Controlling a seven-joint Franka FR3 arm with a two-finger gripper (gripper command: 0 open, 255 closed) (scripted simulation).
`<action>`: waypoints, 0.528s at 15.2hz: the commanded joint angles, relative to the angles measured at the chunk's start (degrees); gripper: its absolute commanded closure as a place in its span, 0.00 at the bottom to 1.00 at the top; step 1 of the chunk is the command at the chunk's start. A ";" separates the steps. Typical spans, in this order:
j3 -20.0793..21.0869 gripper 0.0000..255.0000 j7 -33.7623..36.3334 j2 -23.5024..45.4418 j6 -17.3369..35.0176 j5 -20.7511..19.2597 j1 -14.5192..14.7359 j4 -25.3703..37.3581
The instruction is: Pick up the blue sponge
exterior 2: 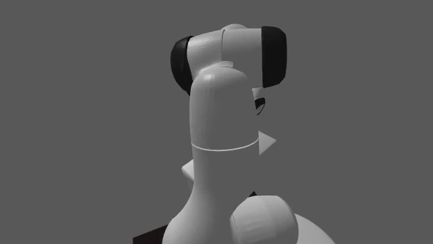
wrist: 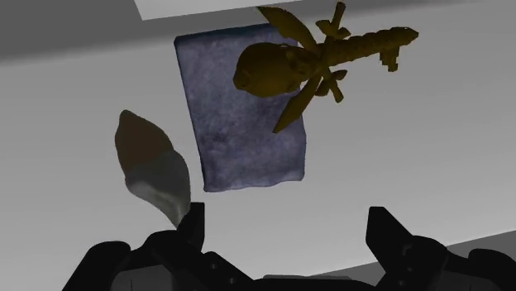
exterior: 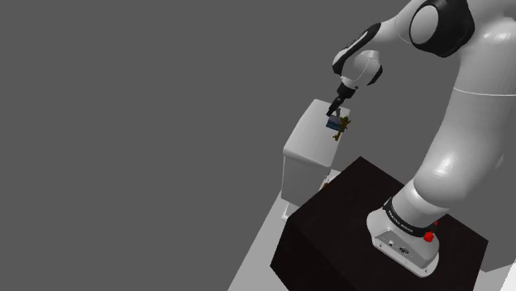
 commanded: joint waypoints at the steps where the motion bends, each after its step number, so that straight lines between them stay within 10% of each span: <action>1: 0.79 0.00 -2.35 2.70 -0.18 2.02 -1.76 2.29; 8: 3.46 0.00 -6.07 7.56 3.07 6.47 -3.67 3.06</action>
